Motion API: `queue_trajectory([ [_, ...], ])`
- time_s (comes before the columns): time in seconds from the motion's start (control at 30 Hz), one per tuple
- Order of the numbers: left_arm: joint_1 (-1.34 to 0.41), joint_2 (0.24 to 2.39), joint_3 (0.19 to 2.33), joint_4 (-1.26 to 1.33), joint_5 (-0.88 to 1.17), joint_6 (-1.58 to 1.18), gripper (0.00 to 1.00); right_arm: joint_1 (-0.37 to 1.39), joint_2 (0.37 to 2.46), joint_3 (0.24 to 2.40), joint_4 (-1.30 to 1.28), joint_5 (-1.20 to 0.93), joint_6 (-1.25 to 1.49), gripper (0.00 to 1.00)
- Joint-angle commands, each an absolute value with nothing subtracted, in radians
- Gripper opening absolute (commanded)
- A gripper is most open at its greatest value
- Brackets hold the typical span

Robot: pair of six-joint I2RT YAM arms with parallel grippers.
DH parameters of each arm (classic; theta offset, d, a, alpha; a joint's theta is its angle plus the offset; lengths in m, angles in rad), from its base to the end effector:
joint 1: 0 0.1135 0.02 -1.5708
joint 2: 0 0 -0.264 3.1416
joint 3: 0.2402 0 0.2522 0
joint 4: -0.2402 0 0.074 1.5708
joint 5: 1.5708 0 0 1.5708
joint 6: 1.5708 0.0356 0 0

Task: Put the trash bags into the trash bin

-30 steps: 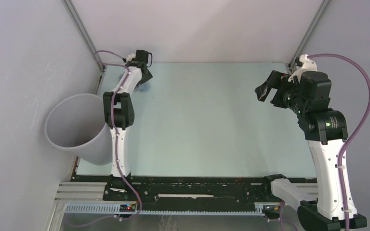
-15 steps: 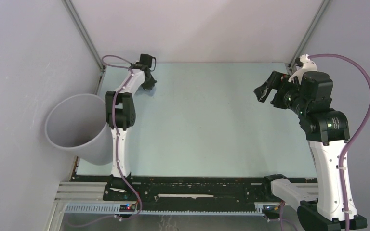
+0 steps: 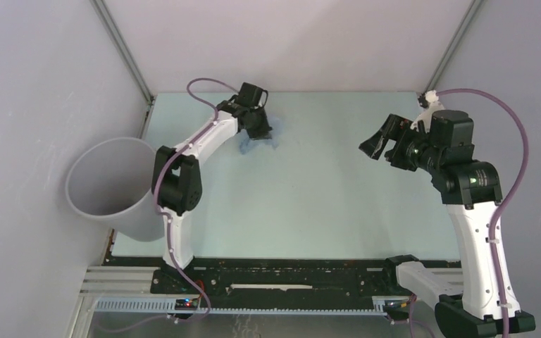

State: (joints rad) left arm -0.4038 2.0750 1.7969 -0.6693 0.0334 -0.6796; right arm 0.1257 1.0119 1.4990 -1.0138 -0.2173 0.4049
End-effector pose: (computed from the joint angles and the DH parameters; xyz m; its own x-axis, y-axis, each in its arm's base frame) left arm 0.4258 -0.1832 0.2461 -0.8388 -0.3247 -0.4370 -0.1498 0.9094 -0.3880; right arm 0.1602 0.0280 0.4503 -0.5794 0.3145 -0.7519 -0.0860 0.8938 0.4402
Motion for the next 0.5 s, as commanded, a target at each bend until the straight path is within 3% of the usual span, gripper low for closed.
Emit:
queue_trajectory([
  [0.0,-0.459,1.922,1.783,-0.635,0.183,-0.708,0.01,0.121,0.990,1.402,-1.003,-0.392,0.456,0.92],
  [0.47,-0.556,1.517,1.414,-0.517,0.437,-0.775,0.00,0.160,0.958,1.031,-0.724,-0.631,0.529,0.98],
])
